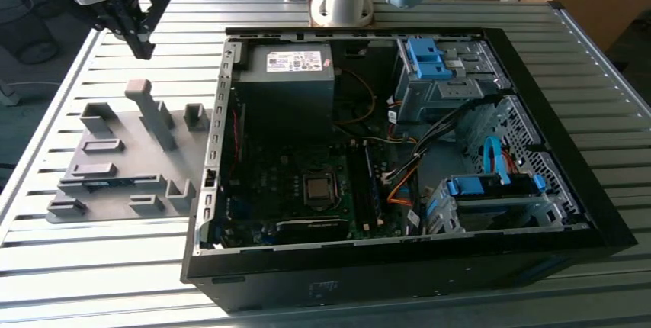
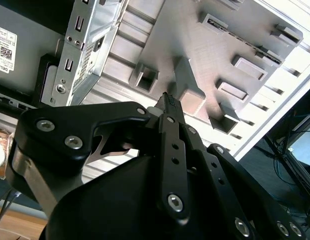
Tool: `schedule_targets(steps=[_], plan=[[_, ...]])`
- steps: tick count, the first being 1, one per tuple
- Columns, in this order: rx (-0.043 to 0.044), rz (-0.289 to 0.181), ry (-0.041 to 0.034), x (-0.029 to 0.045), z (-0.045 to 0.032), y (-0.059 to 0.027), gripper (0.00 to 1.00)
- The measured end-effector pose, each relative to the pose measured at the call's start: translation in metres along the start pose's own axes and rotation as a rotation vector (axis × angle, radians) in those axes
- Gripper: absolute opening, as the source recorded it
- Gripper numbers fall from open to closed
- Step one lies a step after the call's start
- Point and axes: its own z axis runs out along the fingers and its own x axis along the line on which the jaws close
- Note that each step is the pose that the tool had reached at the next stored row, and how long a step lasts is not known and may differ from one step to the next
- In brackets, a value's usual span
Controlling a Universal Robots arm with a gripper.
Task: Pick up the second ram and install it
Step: 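Reach for the second ram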
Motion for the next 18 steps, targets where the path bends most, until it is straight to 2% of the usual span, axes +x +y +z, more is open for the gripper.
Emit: schedule_targets(steps=[6, 18], plan=[[0.0001, 0.000, 0.0000, 0.0029, -0.0002, -0.0018, 0.11], [0.0001, 0.000, 0.0000, 0.0277, -0.0005, -0.0089, 0.11]])
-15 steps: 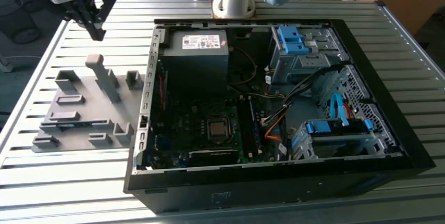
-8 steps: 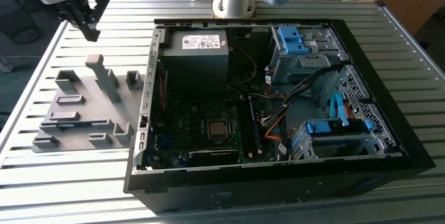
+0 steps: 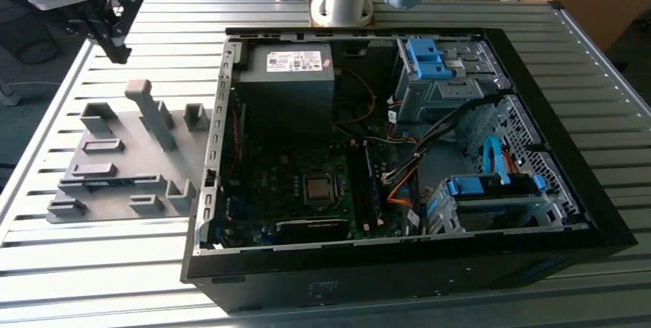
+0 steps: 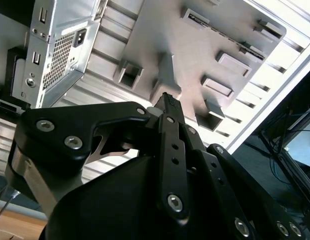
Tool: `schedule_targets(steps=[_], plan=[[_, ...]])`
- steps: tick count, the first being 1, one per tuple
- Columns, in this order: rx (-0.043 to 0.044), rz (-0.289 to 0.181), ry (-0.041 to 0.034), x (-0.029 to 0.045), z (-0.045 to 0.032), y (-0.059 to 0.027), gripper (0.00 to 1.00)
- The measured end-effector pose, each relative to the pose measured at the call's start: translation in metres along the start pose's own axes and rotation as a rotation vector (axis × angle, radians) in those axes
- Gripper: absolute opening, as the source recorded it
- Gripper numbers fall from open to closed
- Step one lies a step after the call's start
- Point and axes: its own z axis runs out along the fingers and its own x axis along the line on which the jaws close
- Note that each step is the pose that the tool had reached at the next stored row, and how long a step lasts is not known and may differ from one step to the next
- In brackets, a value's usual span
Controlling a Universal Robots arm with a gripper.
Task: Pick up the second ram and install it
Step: 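Reach for the second ram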
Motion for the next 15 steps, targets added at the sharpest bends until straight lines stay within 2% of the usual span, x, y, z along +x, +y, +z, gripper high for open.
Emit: schedule_targets(steps=[15], plan=[[0.0000, 0.000, 0.0000, 0.0285, 0.0005, -0.0063, 0.11]])
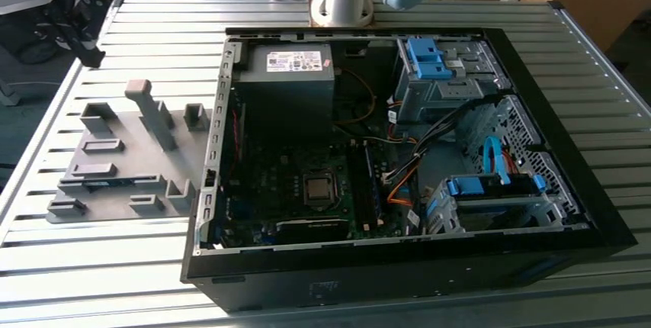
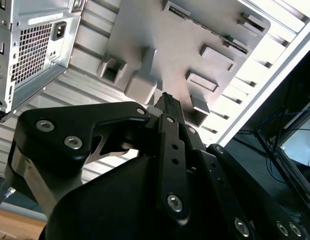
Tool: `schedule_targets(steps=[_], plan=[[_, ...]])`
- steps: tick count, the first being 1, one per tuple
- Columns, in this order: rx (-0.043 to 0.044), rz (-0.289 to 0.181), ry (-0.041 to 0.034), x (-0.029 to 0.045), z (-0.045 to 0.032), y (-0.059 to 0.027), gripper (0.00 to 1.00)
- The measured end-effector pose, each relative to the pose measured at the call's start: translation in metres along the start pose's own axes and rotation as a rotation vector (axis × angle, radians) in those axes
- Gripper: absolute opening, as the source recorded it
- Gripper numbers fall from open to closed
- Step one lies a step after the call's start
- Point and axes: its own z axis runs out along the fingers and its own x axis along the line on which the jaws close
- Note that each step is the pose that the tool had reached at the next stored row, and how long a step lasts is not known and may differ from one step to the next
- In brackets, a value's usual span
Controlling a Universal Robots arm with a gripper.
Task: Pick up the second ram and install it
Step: 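Reach for the second ram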
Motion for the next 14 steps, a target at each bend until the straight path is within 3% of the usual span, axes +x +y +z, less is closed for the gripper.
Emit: schedule_targets(steps=[14], plan=[[0.0000, 0.000, 0.0004, 0.0228, 0.0014, -0.0163, 0.11]])
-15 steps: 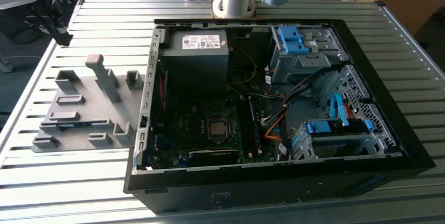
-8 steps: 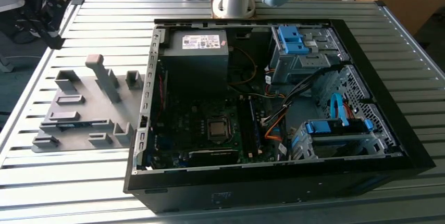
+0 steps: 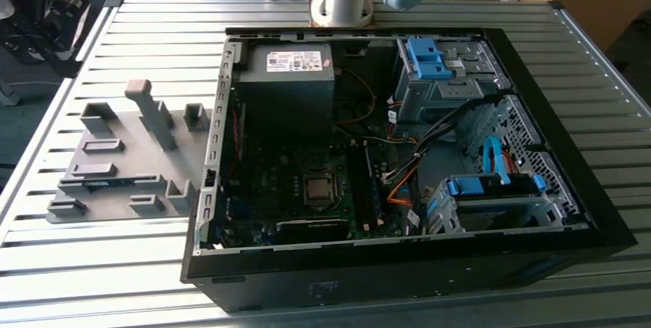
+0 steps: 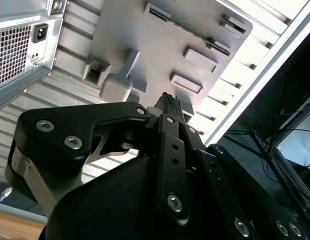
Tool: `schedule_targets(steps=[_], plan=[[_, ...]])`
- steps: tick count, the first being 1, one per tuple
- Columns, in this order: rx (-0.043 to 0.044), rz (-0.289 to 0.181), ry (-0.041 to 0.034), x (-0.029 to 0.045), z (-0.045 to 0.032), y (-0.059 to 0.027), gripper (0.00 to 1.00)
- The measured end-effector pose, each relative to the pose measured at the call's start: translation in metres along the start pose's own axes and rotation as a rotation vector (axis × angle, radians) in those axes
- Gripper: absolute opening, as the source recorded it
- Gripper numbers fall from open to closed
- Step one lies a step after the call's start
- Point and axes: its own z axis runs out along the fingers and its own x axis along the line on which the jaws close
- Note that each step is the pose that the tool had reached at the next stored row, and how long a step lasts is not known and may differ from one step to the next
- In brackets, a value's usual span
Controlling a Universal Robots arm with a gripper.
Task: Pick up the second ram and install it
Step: 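Reach for the second ram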
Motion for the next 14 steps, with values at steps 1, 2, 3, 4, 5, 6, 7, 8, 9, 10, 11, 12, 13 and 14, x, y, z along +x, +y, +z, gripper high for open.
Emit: schedule_targets(steps=[1, 2, 3, 4, 5, 6, 7, 8, 9, 10, 11, 12, 13, 14], plan=[[0.0000, 0.000, 0.0001, 0.0022, 0.0000, -0.0012, 0.11], [0.0001, 0.000, 0.0002, 0.0043, -0.0001, -0.0025, 0.11], [0.0000, 0.000, 0.0002, 0.0063, 0.0000, -0.0038, 0.11], [0.0001, 0.000, 0.0001, 0.0078, 0.0000, -0.0050, 0.11], [0.0000, 0.000, 0.0001, 0.0091, 0.0000, -0.0063, 0.11], [0.0000, 0.000, 0.0002, 0.0102, 0.0001, -0.0075, 0.11], [0.0000, 0.000, 0.0002, 0.0109, 0.0001, -0.0086, 0.11], [0.0000, 0.000, 0.0002, 0.0115, 0.0001, -0.0094, 0.11], [0.0001, 0.000, 0.0003, 0.0118, 0.0001, -0.0097, 0.11], [0.0001, 0.000, 0.0002, 0.0119, 0.0001, -0.0097, 0.11], [0.0001, 0.000, 0.0002, 0.0119, 0.0000, -0.0097, 0.11], [0.0000, 0.000, 0.0002, 0.0122, 0.0001, -0.0099, 0.11], [0.0001, 0.000, 0.0002, 0.0126, 0.0001, -0.0099, 0.11], [0.0000, 0.000, 0.0002, 0.0127, 0.0001, -0.0100, 0.11]])
